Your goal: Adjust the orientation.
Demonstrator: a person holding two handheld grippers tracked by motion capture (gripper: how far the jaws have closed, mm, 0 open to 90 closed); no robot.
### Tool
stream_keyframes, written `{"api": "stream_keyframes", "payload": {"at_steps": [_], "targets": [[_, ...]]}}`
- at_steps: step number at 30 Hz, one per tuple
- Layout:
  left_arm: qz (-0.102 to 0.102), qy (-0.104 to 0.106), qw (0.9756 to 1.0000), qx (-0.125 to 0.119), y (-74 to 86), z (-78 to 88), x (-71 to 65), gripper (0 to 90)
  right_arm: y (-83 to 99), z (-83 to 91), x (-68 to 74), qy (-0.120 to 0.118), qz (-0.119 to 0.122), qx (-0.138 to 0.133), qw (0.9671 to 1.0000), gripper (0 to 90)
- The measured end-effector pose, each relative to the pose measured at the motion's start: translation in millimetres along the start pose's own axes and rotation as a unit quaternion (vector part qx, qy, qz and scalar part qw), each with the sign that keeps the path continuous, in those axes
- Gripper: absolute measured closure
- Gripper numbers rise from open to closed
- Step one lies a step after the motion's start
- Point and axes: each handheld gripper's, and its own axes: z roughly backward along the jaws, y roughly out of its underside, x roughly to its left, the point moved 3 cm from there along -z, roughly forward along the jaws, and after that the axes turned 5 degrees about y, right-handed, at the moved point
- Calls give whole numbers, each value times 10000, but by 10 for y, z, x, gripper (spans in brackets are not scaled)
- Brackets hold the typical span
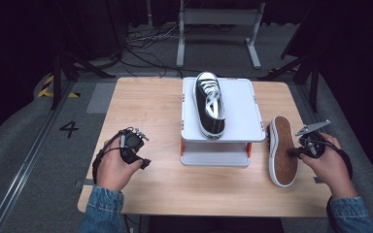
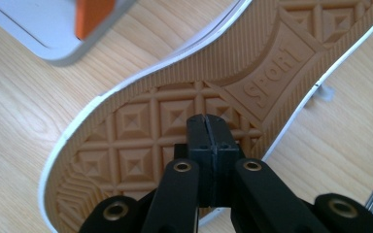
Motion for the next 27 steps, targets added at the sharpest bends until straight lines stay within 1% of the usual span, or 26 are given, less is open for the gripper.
{"api": "stream_keyframes", "payload": {"at_steps": [3,5,9,11,13,16,19,22,26,27], "targets": [[-4,23,10000,4,3,-7,12,377,72,-23,-88,-82,-209,5,9997,900],[2,18,10000,14,1,-19,9,377,123,-48,-141,-72,-322,49,9994,900],[-19,39,10000,14,-9,-26,2,377,198,-54,-224,-139,-539,-37,9984,900],[-20,49,10000,9,-11,-28,-1,376,210,-57,-239,-118,-548,-57,9984,900],[-20,65,10000,26,-8,-34,-5,376,223,-43,-248,-51,-551,6,9985,900],[-13,79,9999,60,3,-53,-8,375,210,-44,-240,-48,-494,7,9988,900],[-27,112,9999,54,17,-68,-13,374,184,-30,-218,-16,-394,88,9992,900],[-6,121,9999,48,56,-58,-22,374,126,19,-186,-19,-334,21,9994,900],[67,99,9999,30,126,-31,-20,374,-42,146,-60,-25,-84,-214,9997,900],[74,93,9999,37,146,-25,-20,374,-93,170,-16,-38,20,-264,9996,900]]}}
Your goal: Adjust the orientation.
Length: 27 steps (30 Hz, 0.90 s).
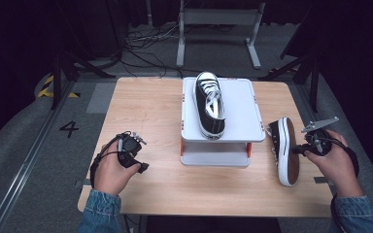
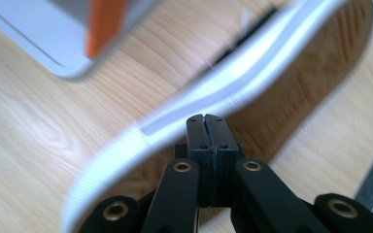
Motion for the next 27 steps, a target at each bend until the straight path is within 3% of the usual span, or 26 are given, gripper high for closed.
{"api": "stream_keyframes", "payload": {"at_steps": [3,4,10,18,20,24,27], "targets": [[42,-12,10000,5,46,11,-1,373,-111,16,103,-32,196,-84,9998,900],[86,-15,10000,3,84,18,0,373,-193,-19,187,-93,361,-82,9993,900],[113,-24,9999,37,112,11,19,374,-203,-145,207,-59,431,176,9989,900],[-82,115,9999,59,-63,-78,-21,372,18,62,-67,234,-45,-281,9993,900],[-129,124,9998,78,-108,-97,-30,372,93,130,-148,395,-176,-299,9986,900],[-234,162,9995,94,-186,-131,-54,371,241,213,-275,440,-445,-398,9972,900],[-293,193,9993,113,-224,-138,-70,370,348,273,-366,632,-560,-321,9959,900]]}}
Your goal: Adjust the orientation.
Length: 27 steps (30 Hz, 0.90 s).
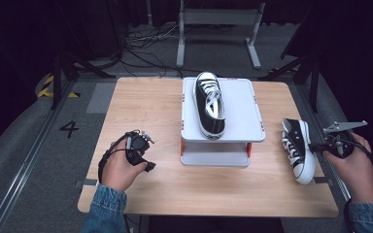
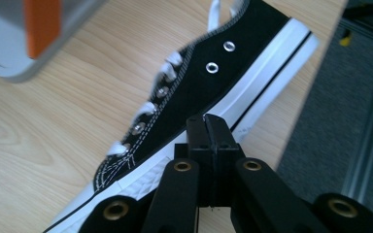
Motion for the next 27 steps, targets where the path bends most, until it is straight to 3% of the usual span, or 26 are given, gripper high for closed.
{"api": "stream_keyframes", "payload": {"at_steps": [3,6,9,13,14,15,18,20,22,24,25,26,27], "targets": [[-41,15,10000,-14,-20,-5,3,369,121,21,-144,218,-287,137,9993,900],[-33,26,10000,-17,-28,-10,4,368,255,9,-264,346,-491,441,9972,900],[-35,28,10000,-19,-42,-8,2,368,443,-46,-368,225,-686,814,9941,900],[-42,42,10000,-22,-61,-16,-9,368,602,-130,-320,-134,-723,1296,9888,900],[-58,42,10000,-13,-63,-17,-10,368,589,-171,-248,-576,-787,1076,9894,900],[-64,43,10000,-14,-64,-17,-11,368,551,-196,-180,-734,-705,980,9900,900],[-61,49,10000,-28,-59,-17,-11,368,438,-203,-64,-445,-367,1196,9911,900],[-57,45,10000,-18,-55,-21,-7,368,396,-267,23,-692,-395,984,9920,900],[-44,51,10000,-12,-52,-28,-4,368,356,-293,89,-563,-277,1061,9924,900],[-66,47,10000,12,-53,-30,-4,368,313,-301,129,-530,-239,914,9941,900],[-67,61,10000,5,-55,-30,-7,368,290,-332,165,-669,-278,739,9946,900],[-57,60,10000,11,-55,-28,-10,368,239,-376,237,-974,-352,562,9930,900],[-66,52,10000,-1,-57,-28,-12,368,206,-392,272,-985,-300,534,9932,900]]}}
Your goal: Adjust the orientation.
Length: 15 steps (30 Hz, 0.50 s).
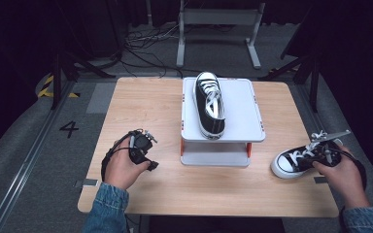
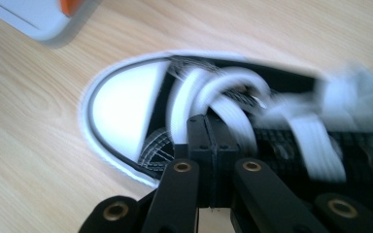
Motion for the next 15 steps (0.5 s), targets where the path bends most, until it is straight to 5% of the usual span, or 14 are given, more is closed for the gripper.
{"api": "stream_keyframes", "payload": {"at_steps": [5,8,15], "targets": [[2,7,10000,33,-5,-12,-14,368,-228,-152,198,89,339,-423,9985,900],[-14,41,10000,34,-2,-26,-9,368,-288,-197,227,303,496,-370,9976,900],[5,21,10000,58,11,-31,9,368,-235,251,150,249,414,-670,9966,804]]}}
